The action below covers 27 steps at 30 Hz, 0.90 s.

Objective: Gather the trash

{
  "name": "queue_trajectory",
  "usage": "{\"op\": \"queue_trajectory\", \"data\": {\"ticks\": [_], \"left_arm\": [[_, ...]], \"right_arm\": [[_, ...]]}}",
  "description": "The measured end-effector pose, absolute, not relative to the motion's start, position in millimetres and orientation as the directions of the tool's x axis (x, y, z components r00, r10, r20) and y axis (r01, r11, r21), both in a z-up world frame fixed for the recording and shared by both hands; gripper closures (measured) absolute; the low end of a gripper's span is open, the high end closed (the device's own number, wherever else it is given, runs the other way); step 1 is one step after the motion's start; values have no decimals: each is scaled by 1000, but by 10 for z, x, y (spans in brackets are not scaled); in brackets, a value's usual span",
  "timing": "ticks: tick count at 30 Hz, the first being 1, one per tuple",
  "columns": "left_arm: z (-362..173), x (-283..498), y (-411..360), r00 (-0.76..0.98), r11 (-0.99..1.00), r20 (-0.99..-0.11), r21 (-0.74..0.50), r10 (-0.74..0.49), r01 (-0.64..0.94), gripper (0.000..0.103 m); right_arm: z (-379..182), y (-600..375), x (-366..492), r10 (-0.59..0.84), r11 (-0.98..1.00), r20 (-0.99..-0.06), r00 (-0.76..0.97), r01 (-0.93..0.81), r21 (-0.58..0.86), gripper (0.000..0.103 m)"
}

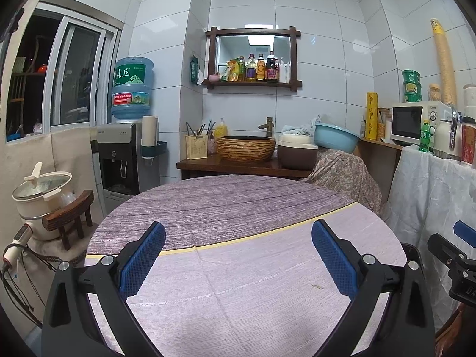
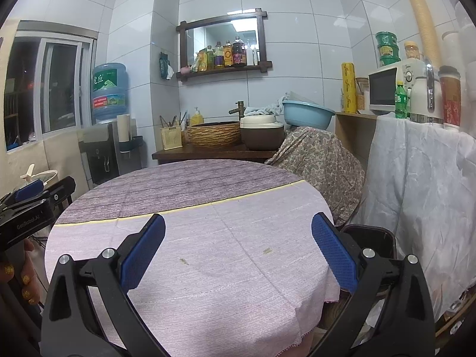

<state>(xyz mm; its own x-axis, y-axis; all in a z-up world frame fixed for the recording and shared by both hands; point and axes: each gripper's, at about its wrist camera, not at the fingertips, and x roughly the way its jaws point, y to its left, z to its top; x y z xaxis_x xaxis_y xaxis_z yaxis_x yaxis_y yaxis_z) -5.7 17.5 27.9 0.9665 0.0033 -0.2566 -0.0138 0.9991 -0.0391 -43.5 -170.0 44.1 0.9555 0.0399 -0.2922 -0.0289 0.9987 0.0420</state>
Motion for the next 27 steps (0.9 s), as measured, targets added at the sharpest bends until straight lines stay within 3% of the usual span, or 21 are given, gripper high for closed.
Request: {"op": "queue_trajectory", "data": {"ticks": [27], "left_arm": [[288,-23,159,962,999,-273,-32,0,-9,5]], "right_arm": [[405,-1717,-416,43,998,-297,954,-29,51,6]]}}
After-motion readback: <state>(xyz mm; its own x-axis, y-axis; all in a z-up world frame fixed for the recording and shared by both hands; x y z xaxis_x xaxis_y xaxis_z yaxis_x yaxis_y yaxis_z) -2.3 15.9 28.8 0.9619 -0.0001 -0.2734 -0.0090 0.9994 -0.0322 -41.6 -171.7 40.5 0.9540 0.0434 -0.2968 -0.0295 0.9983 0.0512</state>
